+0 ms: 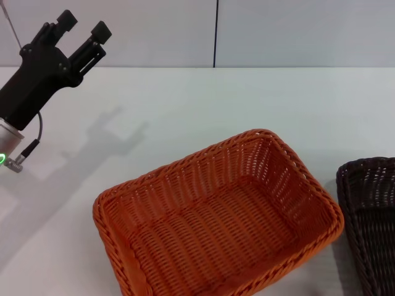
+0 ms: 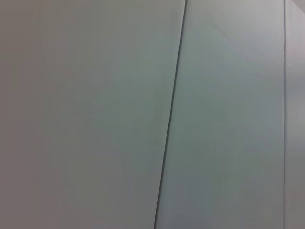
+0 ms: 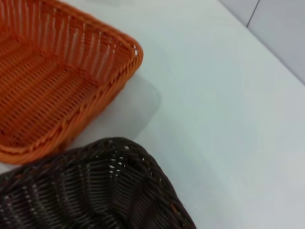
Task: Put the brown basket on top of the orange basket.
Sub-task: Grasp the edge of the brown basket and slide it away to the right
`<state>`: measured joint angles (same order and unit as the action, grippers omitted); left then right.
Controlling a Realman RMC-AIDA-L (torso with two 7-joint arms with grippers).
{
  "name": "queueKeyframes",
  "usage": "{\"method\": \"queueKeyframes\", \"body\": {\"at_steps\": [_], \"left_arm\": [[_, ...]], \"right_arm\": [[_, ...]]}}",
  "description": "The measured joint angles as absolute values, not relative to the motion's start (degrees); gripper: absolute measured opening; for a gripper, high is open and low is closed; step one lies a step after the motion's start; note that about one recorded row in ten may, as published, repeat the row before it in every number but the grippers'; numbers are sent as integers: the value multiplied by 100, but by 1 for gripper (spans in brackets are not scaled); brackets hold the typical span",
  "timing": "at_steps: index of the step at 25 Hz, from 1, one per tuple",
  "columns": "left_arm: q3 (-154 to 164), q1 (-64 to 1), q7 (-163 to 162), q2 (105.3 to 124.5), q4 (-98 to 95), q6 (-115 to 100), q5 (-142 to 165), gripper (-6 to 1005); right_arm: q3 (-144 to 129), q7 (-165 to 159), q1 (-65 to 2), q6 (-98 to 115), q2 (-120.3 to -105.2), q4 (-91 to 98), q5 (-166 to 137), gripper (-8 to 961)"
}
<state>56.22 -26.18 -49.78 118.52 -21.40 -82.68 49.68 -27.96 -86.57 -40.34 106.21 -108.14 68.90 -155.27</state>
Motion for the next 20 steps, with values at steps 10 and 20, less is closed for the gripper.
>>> {"method": "queueKeyframes", "body": {"at_steps": [10, 20], "left_arm": [[5651, -2676, -4974, 11861, -2034, -8234, 4965, 814], [5641, -2788, -4990, 11867, -1845, -8182, 4966, 815]], "right_arm": [[-3325, -8326, -4065, 10034, -10815, 6203, -15394, 733], [-3768, -8197, -4129, 9871, -10839, 5770, -15388, 732]]}}
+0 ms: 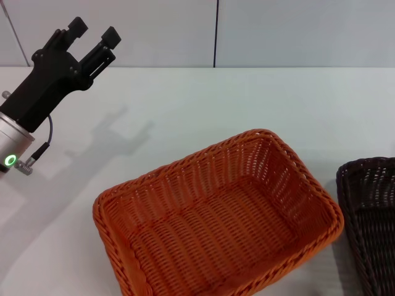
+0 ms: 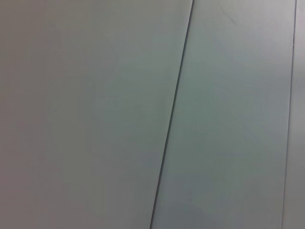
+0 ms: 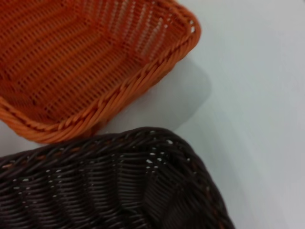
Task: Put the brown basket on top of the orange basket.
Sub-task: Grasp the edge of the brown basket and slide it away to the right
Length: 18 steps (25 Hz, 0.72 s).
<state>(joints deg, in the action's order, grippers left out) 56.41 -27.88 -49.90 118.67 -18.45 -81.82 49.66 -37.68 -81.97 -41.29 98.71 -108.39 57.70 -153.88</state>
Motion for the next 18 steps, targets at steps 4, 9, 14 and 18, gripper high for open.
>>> {"method": "queueKeyframes", "body": {"at_steps": [4, 9, 14, 18], "left_arm": [[5648, -2809, -4992, 11867, -1812, -8175, 4966, 815], [5652, -2855, -5020, 11865, -1776, -8173, 4966, 815], [5652, -2856, -5027, 11865, -1775, -8173, 4966, 815], [5651, -2857, -4995, 11865, -1721, -8173, 4965, 815]], "right_arm": [[-4050, -8165, -4147, 9461, -10846, 5336, -15388, 731], [-4283, -8138, -4146, 8847, -10946, 5006, -15383, 731], [-4233, -7957, -3979, 8587, -11138, 5279, -15241, 730], [-4206, -7997, -3899, 8562, -11203, 5487, -15228, 540]]}}
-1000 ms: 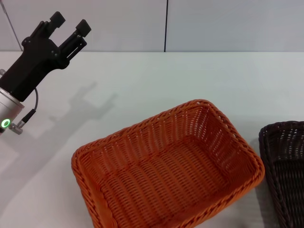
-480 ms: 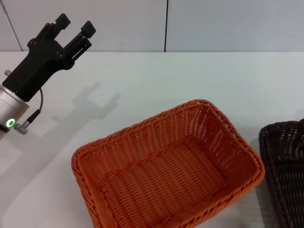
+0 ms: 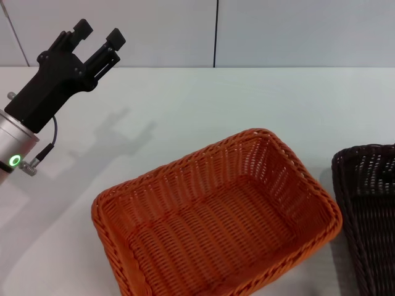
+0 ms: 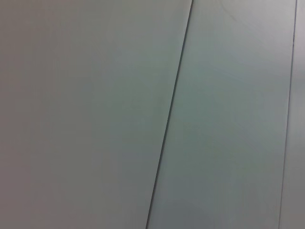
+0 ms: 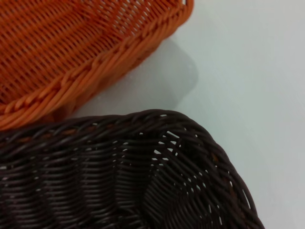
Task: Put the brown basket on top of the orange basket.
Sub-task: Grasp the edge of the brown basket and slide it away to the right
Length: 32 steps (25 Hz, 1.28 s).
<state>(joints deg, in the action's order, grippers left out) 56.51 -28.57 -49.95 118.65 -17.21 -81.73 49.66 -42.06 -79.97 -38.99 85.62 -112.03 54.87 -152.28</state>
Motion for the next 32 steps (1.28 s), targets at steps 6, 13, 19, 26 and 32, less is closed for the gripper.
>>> {"method": "queueKeyframes", "body": {"at_steps": [6, 13, 19, 26, 32], "left_arm": [[5646, -2851, -4985, 11857, -1703, -8174, 4966, 815], [5624, -2847, -4978, 11844, -1706, -8174, 4966, 815], [5603, -2820, -4975, 11835, -1760, -8177, 4966, 814], [5546, -2802, -4948, 11820, -1767, -8179, 4966, 814], [5515, -2804, -4817, 11821, -1776, -8177, 4966, 814]], "right_arm": [[-4206, -8072, -3713, 8692, -11240, 5846, -15239, 450], [-4120, -8318, -3365, 9023, -11302, 6673, -15229, 365], [-3399, -8516, -3139, 9440, -11334, 7565, -15202, 296], [-2420, -8562, -3169, 9928, -11220, 7972, -15200, 265], [-1804, -8838, -3113, 10214, -11061, 8212, -15004, 216]]}}
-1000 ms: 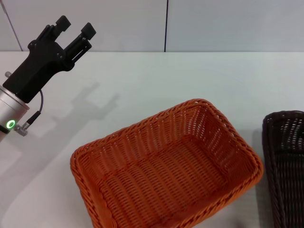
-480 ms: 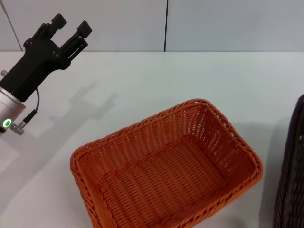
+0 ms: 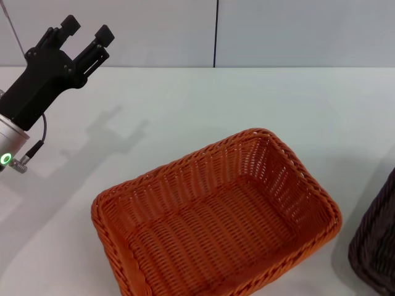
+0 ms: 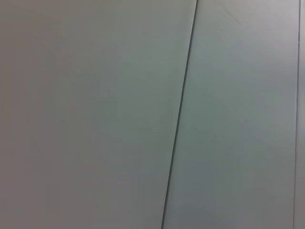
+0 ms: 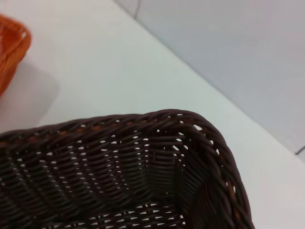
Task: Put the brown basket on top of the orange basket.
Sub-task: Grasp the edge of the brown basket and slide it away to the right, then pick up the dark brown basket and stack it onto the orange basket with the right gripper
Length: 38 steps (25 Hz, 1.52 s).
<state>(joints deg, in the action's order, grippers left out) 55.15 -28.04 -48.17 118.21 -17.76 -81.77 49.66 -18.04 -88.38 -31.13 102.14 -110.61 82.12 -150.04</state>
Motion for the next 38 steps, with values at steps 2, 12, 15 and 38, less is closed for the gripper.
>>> {"method": "queueKeyframes", "body": {"at_steps": [2, 12, 15, 38], "left_arm": [[5515, -2804, -4817, 11821, -1776, -8177, 4966, 814], [5371, -2730, -4816, 11809, -1852, -8210, 4957, 815], [5355, -2710, -4816, 11798, -1856, -8205, 4957, 815], [5306, -2359, -4837, 11795, -2070, -8254, 4957, 814]], "right_arm": [[-1627, -8942, -3073, 10323, -11011, 8293, -14837, 193], [-1161, -9377, -2880, 10316, -10981, 8790, -14596, 158], [-1024, -9721, -2765, 10129, -11006, 9074, -14295, 153], [-1120, -10752, -2671, 8743, -11795, 9100, -12456, 165]]}}
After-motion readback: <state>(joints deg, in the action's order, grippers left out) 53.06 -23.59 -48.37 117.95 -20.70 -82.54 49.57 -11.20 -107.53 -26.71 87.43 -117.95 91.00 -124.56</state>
